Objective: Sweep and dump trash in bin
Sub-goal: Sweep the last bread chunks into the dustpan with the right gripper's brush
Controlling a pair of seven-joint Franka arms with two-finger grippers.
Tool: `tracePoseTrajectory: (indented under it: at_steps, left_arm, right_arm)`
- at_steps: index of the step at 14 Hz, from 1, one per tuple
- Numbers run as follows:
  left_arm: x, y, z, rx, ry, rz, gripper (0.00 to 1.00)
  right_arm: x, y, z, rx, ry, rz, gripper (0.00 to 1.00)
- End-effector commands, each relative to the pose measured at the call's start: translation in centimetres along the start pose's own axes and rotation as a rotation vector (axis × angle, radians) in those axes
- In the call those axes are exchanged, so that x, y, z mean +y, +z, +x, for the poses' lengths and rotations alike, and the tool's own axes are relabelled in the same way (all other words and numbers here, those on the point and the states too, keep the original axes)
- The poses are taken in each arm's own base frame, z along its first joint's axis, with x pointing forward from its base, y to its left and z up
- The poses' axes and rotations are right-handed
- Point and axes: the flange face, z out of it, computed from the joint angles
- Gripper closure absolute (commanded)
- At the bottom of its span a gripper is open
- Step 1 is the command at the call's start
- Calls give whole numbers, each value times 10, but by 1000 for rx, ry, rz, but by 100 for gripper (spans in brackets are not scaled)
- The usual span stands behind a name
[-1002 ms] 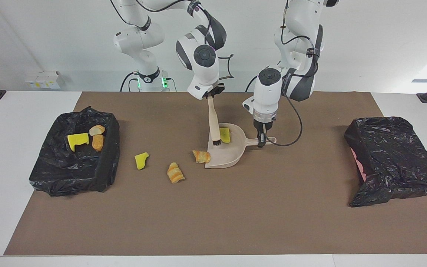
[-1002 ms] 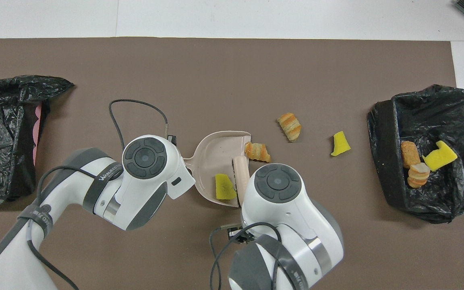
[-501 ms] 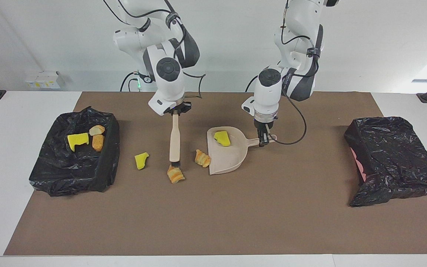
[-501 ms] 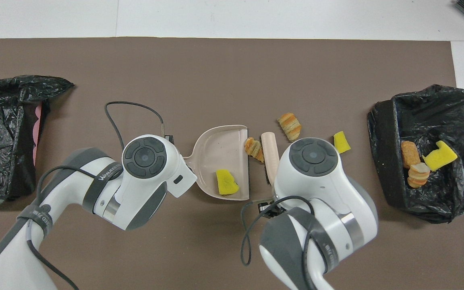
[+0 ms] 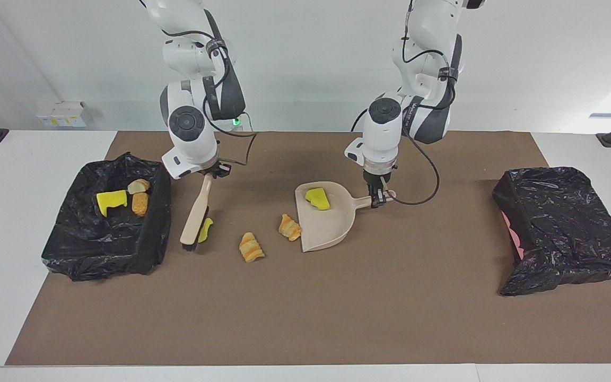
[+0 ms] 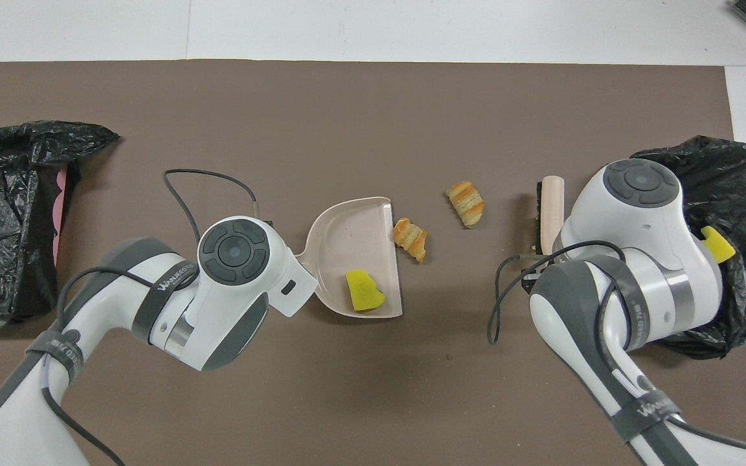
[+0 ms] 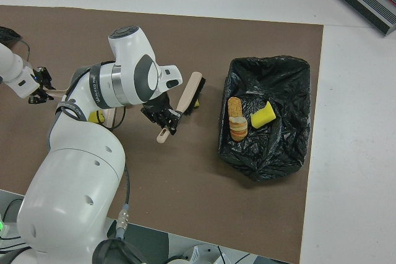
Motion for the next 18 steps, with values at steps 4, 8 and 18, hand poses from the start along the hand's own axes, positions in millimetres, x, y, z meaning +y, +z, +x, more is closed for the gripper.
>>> tracePoseTrajectory:
  at_steps: [4,8,18]
  left_arm:
    - [13,-3,-3,-43,-108,-41,100]
    - [17,-4,0,-52,-135,-46,100]
    - [34,-9,6,-95,-231,-71,100]
  right_arm:
    - [35,20,-6,66,-30,-101,100]
    - [7,26,-4,85,-208,-93,100]
    - [-141,7,-4,98,-459,103,100]
